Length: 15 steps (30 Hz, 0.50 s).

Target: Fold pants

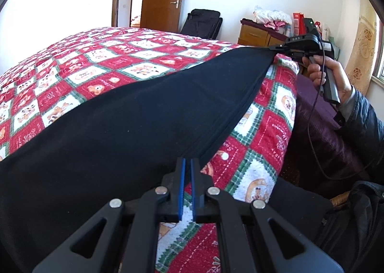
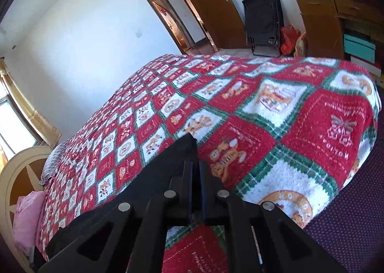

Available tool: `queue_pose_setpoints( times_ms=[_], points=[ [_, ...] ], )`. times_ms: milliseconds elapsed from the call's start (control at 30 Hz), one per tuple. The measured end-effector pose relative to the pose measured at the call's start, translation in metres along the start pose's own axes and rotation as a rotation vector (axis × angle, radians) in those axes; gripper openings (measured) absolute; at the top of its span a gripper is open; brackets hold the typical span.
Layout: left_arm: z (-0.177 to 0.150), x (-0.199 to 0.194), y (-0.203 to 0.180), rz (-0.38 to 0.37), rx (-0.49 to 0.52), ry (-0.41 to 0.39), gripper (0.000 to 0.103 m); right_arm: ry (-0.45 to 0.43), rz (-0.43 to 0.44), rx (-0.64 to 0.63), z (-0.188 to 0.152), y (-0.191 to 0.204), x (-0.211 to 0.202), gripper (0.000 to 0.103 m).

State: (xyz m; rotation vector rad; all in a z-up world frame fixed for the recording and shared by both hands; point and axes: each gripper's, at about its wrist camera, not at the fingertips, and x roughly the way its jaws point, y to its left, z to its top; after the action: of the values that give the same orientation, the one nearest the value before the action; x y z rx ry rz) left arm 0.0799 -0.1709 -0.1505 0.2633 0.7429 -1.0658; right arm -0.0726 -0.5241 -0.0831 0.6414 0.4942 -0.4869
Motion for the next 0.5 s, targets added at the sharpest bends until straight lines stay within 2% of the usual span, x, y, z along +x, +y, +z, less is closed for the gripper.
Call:
queue_pose_setpoints(
  times_ms=[167, 300, 500],
  points=[
    [-0.009, 0.006, 0.009, 0.011, -0.029, 0.025, 0.004, 0.011, -0.024, -0.002, -0.002, -0.003, 0.005, 0.005],
    [-0.012, 0.005, 0.008, 0.004, -0.023, 0.030, 0.004, 0.014, -0.004, 0.026, 0.000, -0.009, 0.000, 0.005],
    [-0.011, 0.003, 0.004, 0.022, -0.012, 0.022, 0.005, 0.035, -0.061, -0.012, -0.005, -0.008, 0.011, 0.006]
  ],
)
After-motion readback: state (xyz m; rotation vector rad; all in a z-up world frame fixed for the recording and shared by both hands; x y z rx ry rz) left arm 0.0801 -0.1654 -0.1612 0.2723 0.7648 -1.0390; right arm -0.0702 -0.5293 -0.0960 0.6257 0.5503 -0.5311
